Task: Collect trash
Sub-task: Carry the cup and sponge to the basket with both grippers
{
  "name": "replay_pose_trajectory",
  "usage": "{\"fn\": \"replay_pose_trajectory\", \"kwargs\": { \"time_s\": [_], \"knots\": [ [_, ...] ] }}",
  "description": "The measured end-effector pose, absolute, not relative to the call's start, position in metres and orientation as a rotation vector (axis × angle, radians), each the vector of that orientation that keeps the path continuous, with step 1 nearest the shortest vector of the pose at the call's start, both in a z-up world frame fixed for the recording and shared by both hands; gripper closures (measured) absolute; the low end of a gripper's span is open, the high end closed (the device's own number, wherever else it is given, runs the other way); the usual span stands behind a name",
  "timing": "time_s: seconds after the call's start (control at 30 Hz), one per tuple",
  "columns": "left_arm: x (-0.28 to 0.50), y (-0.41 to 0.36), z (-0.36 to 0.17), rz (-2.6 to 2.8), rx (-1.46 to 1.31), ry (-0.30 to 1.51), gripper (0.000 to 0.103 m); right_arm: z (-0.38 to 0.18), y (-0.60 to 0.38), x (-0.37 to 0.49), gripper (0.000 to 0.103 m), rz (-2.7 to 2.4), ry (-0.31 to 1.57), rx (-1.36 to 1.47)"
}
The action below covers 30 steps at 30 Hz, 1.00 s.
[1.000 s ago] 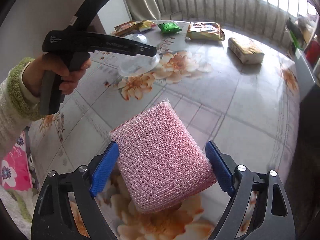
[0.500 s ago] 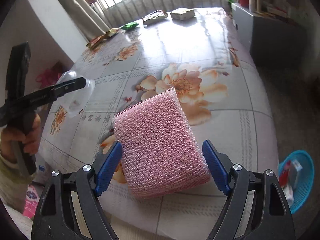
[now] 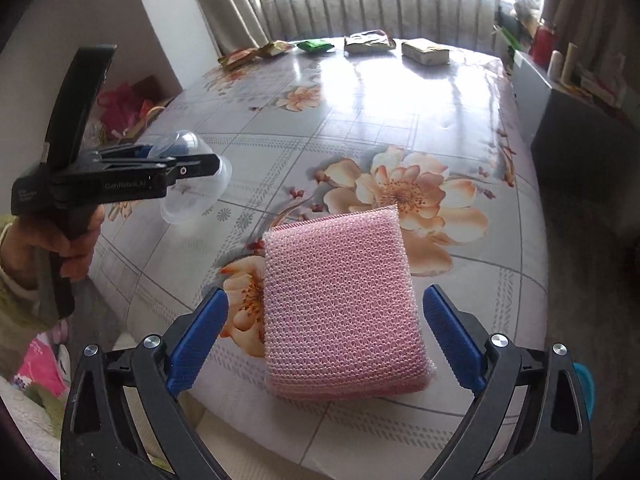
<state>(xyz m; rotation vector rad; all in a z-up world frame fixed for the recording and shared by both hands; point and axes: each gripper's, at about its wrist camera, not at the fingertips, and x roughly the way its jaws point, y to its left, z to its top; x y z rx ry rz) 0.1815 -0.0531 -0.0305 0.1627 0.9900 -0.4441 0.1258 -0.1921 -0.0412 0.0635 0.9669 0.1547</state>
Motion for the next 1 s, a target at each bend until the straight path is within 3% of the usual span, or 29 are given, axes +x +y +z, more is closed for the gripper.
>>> {"fn": "replay_pose_trajectory", "kwargs": {
  "time_s": [0.23,0.3,0.63,1.0],
  "knots": [
    [0.183,-0.052,-0.031,-0.429,0.158,0.981,0.038,-0.056,-0.18,0.13,0.011,0.111,0.994,-0.04],
    [0.183,-0.051,-0.03,-0.427,0.158,0.973,0.038,-0.059,-0.182,0.128,0.025,0.102,0.997,-0.027],
    [0.178,-0.049,-0.011,-0.428,0.147,0.913,0.038,-0.05,-0.201,0.107,0.028,0.07,0.932,0.129],
    [0.141,-0.09,0.032,-0.569,0.149,0.824,0.038,-0.008,-0.288,0.017,0.029,-0.046,0.718,0.475]
  ]
}}
